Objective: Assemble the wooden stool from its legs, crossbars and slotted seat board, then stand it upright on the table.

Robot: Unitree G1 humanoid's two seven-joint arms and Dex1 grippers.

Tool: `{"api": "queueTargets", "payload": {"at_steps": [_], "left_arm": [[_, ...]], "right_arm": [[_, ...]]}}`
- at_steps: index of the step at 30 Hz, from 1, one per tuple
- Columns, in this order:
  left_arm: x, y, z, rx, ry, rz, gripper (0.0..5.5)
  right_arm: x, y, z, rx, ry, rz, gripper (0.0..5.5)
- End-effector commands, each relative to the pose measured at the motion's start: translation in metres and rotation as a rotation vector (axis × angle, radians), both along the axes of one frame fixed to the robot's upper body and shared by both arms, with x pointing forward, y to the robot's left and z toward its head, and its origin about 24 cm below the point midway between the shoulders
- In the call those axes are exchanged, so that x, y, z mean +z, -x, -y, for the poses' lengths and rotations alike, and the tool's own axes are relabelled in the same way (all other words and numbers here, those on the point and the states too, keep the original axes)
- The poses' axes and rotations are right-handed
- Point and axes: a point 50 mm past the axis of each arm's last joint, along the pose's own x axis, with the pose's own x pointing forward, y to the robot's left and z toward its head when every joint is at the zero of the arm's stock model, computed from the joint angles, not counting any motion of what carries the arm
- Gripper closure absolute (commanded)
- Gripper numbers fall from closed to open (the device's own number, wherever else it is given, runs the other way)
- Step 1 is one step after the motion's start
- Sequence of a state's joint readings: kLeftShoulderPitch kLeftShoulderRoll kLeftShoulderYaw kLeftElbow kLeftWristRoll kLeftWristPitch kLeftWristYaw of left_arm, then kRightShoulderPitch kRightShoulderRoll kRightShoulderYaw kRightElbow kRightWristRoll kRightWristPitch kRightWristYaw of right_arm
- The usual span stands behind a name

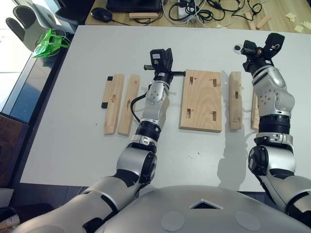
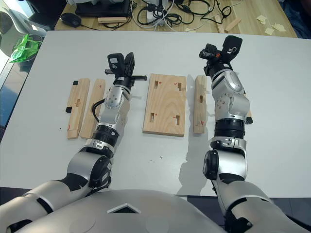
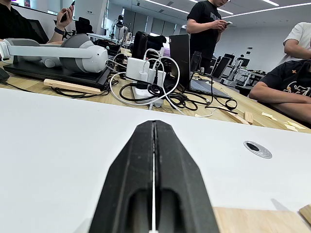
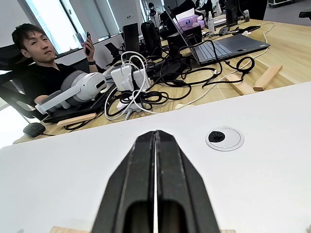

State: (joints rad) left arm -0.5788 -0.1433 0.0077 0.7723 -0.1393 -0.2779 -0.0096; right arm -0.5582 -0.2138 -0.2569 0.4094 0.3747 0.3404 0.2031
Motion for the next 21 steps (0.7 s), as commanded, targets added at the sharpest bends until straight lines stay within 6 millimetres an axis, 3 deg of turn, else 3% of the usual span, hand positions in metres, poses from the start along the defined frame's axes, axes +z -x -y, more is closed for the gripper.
{"api": "queueTargets", "payload": {"at_steps": [1, 21], "left_arm": [[0.0041, 0.0023, 0.0174, -0.025, 0.038, -0.005, 5.49], [-0.0011, 0.0038, 0.0152, -0.030, 0.024, -0.021, 5.49]], "right_arm": [[0.0066, -0.0041, 0.0028, -0.007, 0.019, 0.001, 5.50], [0.0032, -0.0045, -0.0013, -0.001, -0.013, -0.004, 5.50]]}}
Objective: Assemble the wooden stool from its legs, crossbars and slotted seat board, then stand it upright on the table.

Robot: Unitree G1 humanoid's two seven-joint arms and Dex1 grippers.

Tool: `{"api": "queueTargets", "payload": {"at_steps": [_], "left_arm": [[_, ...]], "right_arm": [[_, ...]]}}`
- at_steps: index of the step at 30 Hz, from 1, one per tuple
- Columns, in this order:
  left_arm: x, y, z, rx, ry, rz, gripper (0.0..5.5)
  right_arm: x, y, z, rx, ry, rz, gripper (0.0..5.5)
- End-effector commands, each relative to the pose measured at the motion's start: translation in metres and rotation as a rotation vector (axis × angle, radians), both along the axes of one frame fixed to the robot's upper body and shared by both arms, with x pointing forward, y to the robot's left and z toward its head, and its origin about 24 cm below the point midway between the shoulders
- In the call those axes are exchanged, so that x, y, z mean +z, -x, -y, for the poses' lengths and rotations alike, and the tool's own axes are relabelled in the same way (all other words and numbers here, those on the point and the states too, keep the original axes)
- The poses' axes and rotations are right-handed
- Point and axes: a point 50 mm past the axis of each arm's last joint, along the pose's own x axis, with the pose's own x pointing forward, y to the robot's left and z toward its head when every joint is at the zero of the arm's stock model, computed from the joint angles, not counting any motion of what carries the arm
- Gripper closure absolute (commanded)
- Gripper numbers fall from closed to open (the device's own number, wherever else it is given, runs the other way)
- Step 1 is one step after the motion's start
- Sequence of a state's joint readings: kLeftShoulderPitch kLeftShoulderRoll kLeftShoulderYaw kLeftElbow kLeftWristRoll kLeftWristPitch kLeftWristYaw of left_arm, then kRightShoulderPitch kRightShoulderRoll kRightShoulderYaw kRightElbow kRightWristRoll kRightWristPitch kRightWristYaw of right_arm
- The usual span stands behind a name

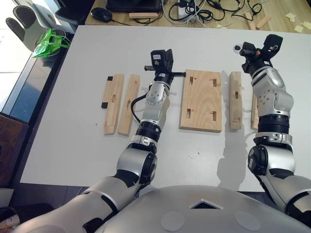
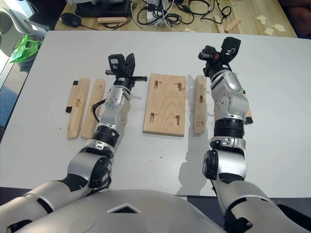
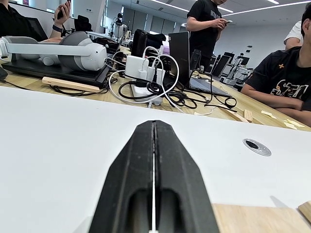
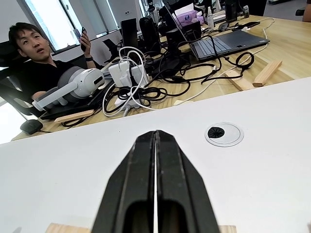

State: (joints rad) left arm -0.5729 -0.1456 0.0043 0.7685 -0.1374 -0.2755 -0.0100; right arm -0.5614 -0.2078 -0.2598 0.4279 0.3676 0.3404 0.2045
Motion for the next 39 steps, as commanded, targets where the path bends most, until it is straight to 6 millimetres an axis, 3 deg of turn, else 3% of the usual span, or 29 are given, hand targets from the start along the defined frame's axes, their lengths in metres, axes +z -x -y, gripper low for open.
{"api": "queueTargets", "payload": {"at_steps": [1, 17, 25, 29, 32, 34, 36, 39], "left_arm": [[0.000, 0.003, 0.014, -0.026, 0.026, -0.018, 5.49], [0.002, 0.002, 0.017, -0.033, 0.037, -0.021, 5.49], [0.004, 0.000, 0.025, -0.069, 0.030, -0.028, 5.49], [0.004, -0.001, 0.020, -0.063, 0.018, -0.019, 5.49], [0.008, -0.003, 0.007, -0.049, -0.025, -0.017, 5.07], [0.025, -0.009, -0.014, -0.032, -0.118, 0.018, 4.73], [0.048, -0.014, -0.038, -0.038, -0.251, 0.056, 4.38], [0.053, -0.009, -0.090, -0.002, -0.420, -0.050, 3.95]], "right_arm": [[0.007, -0.004, 0.001, -0.004, -0.009, 0.012, 5.50], [0.008, -0.004, 0.003, 0.002, 0.006, 0.004, 5.50], [0.010, 0.003, 0.016, -0.042, 0.033, -0.011, 5.50], [0.009, 0.005, 0.013, -0.049, 0.036, -0.018, 5.50], [0.005, 0.010, 0.008, -0.063, 0.011, -0.017, 5.50], [0.003, 0.017, 0.004, -0.082, -0.012, -0.010, 5.50], [-0.001, 0.026, 0.003, -0.110, -0.045, -0.007, 5.15], [-0.008, 0.038, -0.005, -0.135, -0.105, -0.011, 4.66]]}}
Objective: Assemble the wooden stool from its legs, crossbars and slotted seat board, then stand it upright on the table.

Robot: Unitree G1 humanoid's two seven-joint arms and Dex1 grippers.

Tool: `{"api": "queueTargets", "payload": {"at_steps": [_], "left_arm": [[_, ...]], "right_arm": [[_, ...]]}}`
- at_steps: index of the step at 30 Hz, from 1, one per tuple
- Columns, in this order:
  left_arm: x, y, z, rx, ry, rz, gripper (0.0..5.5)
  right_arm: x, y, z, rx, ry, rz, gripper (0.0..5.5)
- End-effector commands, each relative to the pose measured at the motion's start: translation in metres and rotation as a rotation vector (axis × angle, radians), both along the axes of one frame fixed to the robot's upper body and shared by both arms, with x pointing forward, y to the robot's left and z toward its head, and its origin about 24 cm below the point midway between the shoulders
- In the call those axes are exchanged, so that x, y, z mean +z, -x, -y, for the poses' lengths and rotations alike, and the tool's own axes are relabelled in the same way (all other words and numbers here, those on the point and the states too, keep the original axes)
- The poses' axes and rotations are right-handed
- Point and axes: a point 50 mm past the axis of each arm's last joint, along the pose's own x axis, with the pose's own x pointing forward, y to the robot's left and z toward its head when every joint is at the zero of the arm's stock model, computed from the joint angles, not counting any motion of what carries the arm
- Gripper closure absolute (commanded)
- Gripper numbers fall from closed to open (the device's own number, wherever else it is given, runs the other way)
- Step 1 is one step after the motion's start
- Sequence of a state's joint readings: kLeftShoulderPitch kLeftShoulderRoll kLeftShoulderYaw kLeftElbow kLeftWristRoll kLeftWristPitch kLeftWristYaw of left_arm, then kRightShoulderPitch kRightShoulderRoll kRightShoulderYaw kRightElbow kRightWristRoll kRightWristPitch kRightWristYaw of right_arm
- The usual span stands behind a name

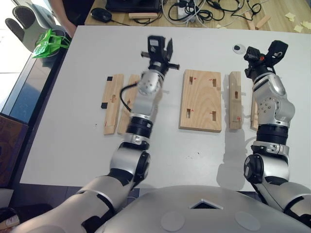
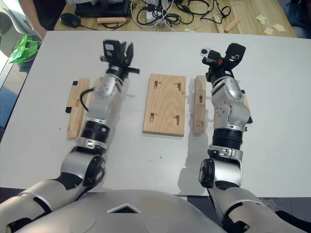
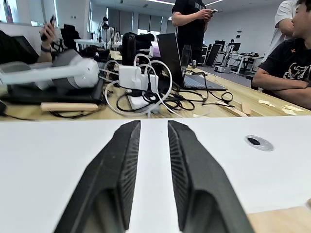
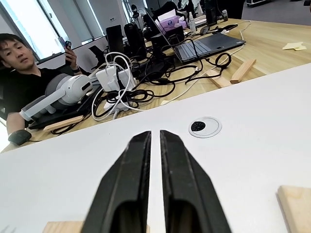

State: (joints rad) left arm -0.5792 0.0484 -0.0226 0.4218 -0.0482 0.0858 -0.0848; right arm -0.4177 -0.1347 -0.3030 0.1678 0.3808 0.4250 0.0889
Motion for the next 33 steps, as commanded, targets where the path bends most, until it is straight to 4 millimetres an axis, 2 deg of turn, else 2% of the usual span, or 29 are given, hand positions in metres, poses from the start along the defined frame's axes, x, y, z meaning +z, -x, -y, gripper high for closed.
{"api": "queueTargets", "payload": {"at_steps": [1, 3, 5, 7, 9, 13, 16, 25, 33], "left_arm": [[0.005, 0.011, -0.068, 0.083, -0.201, -0.130, 3.75], [0.008, 0.024, -0.107, 0.143, -0.285, -0.222, 3.39], [0.003, 0.039, -0.141, 0.197, -0.377, -0.336, 3.06], [-0.004, 0.055, -0.167, 0.248, -0.457, -0.426, 2.75], [-0.010, 0.067, -0.180, 0.270, -0.506, -0.490, 2.45], [-0.025, 0.087, -0.179, 0.219, -0.567, -0.590, 1.89], [-0.033, 0.095, -0.177, 0.211, -0.616, -0.635, 1.46], [-0.042, 0.103, -0.165, 0.171, -0.633, -0.665, 1.46], [-0.049, 0.103, -0.140, 0.084, -0.578, -0.676, 1.46]], "right_arm": [[-0.008, 0.015, -0.010, -0.032, -0.084, -0.007, 4.45], [-0.013, 0.024, -0.012, -0.057, -0.120, -0.006, 4.05], [-0.018, 0.031, -0.013, -0.088, -0.161, -0.005, 4.02], [-0.023, 0.037, -0.016, -0.115, -0.195, -0.005, 4.02], [-0.026, 0.040, -0.017, -0.135, -0.216, -0.005, 4.02], [-0.033, 0.050, -0.016, -0.173, -0.239, -0.011, 4.02], [-0.034, 0.054, -0.013, -0.202, -0.262, -0.009, 4.02], [-0.034, 0.060, -0.014, -0.211, -0.269, -0.005, 4.02], [-0.034, 0.061, -0.014, -0.213, -0.266, -0.024, 4.02]]}}
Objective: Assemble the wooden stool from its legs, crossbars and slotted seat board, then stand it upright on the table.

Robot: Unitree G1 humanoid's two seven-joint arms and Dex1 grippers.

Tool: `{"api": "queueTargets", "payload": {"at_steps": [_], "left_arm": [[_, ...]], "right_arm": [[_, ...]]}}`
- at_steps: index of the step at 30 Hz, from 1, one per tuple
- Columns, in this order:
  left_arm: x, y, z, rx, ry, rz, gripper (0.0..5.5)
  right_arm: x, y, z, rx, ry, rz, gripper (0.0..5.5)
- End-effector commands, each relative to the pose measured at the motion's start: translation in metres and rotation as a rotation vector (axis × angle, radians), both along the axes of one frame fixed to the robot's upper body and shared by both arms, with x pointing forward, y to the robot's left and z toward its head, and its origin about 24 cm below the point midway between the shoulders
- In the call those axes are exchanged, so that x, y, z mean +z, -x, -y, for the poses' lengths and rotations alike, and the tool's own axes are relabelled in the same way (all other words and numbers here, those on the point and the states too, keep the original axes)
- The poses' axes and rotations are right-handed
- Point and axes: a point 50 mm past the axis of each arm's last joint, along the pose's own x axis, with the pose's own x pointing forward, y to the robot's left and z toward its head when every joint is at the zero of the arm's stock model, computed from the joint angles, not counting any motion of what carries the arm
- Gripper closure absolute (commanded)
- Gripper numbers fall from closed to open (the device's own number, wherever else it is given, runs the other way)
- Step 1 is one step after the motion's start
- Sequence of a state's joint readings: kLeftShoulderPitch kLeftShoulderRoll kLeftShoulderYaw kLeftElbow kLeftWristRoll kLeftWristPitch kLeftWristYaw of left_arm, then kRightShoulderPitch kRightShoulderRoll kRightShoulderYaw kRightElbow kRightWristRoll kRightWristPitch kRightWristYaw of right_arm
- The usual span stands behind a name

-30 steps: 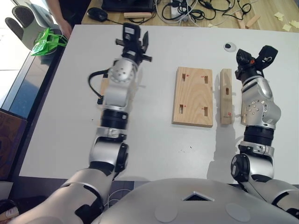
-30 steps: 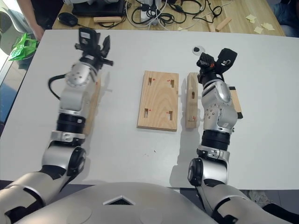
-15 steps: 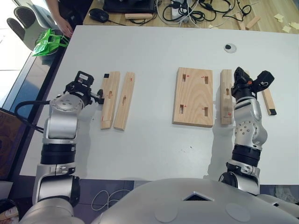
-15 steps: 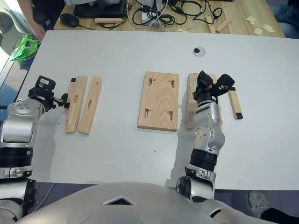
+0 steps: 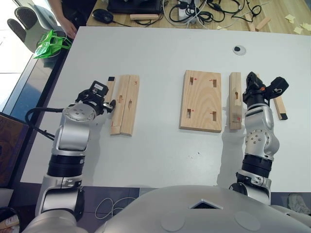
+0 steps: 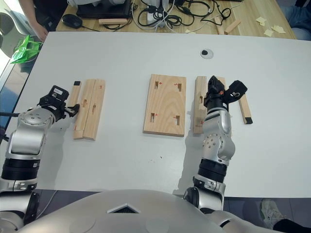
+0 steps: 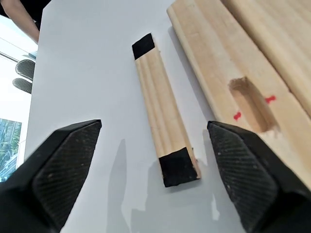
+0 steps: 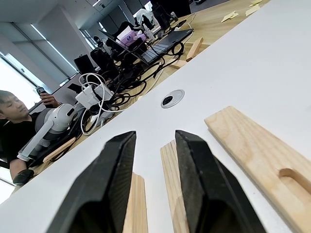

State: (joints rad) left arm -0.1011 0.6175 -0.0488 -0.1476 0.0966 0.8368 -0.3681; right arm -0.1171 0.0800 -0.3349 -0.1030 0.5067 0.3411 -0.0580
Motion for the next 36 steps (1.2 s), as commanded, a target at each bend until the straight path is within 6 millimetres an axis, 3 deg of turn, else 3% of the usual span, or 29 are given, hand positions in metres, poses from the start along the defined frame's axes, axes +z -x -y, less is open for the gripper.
{"api": "queueTargets", "payload": {"at_steps": [1, 8, 14, 31, 36], "left_arm": [[-0.006, 0.001, 0.012, -0.016, 0.052, -0.033, 1.46], [-0.016, -0.002, -0.006, 0.202, 0.131, -0.023, 1.46], [-0.033, 0.006, 0.011, 0.270, 0.356, -0.170, 1.46], [-0.053, 0.019, 0.013, 0.362, 0.416, -0.238, 4.09], [-0.049, 0.006, 0.020, 0.379, 0.427, -0.150, 4.22]], "right_arm": [[-0.002, 0.002, -0.004, -0.001, -0.020, -0.020, 4.02], [-0.001, -0.002, -0.004, 0.000, 0.008, -0.028, 4.02], [-0.002, -0.006, -0.005, -0.001, 0.020, -0.032, 4.02], [-0.009, -0.012, -0.001, -0.024, 0.017, -0.054, 4.02], [0.001, -0.022, 0.006, -0.007, 0.047, 0.002, 4.02]]}}
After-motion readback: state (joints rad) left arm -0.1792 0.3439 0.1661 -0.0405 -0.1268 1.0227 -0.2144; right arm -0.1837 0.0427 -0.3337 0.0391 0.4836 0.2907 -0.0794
